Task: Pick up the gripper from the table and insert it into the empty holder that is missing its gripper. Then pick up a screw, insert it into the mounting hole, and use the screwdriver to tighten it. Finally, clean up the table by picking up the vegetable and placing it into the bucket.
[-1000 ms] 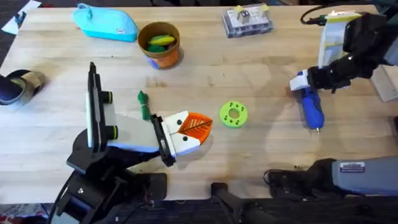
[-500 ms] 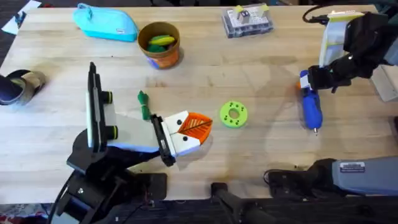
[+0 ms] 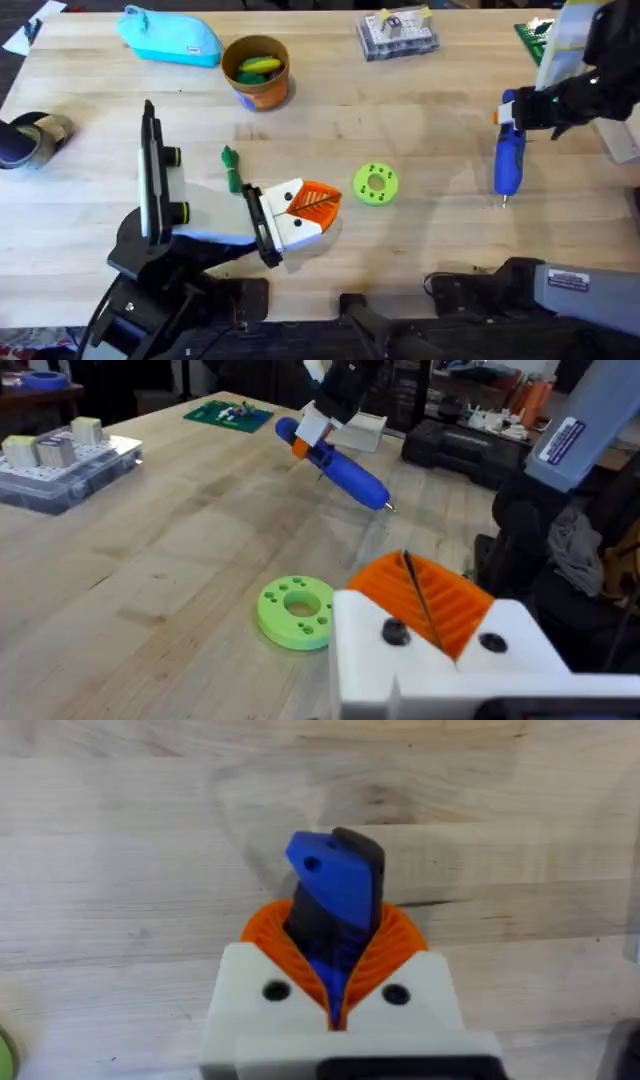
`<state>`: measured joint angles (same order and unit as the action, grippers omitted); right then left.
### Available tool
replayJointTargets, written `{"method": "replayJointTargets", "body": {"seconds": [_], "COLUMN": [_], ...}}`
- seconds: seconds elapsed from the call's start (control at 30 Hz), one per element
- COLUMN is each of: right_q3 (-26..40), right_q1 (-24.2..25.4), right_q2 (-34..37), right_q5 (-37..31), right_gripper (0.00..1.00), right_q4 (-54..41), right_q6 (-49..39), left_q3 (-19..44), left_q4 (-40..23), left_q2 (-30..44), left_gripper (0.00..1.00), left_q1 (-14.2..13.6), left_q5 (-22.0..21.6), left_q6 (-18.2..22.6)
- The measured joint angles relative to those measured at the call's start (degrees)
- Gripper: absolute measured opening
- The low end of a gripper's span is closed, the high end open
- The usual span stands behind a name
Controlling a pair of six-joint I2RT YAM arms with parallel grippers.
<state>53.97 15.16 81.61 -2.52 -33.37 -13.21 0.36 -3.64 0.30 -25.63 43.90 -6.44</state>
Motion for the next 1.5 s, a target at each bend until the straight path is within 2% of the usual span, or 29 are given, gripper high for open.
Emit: {"method": "replayJointTargets", "body": {"seconds": [0.17,0.37,0.7,0.87,1.07,1.33,1.5], "right_q3": [0.2,0.2,0.3,1.1,1.4,1.4,1.4], "right_q1": [0.0,0.0,0.0,0.0,0.0,0.0,0.0], "right_q2": [-2.1,-1.2,9.8,11.3,11.5,11.5,11.5], "right_q5": [0.0,0.0,0.0,0.0,0.5,1.3,1.9], "right_gripper": [0.026,0.026,0.026,0.156,0.357,0.439,0.433], "right_q4": [-0.6,-1.3,-0.2,-0.6,-1.4,-1.5,-1.5], "right_q6": [0.0,0.2,0.7,1.0,1.2,1.2,1.2], "left_q3": [0.0,0.0,0.0,0.0,0.0,0.0,0.0], "left_q4": [0.0,0.0,0.0,0.0,0.0,0.0,0.0], "left_q2": [0.0,0.0,0.0,0.0,0.0,0.0,0.0], "left_gripper": [0.013,0.013,0.013,0.013,0.013,0.013,0.013], "left_q1": [0.0,0.0,0.0,0.0,0.0,0.0,0.0], "left_q5": [0.0,0.0,0.0,0.0,0.0,0.0,0.0], "left_q6": [0.0,0.0,0.0,0.0,0.0,0.0,0.0]}}
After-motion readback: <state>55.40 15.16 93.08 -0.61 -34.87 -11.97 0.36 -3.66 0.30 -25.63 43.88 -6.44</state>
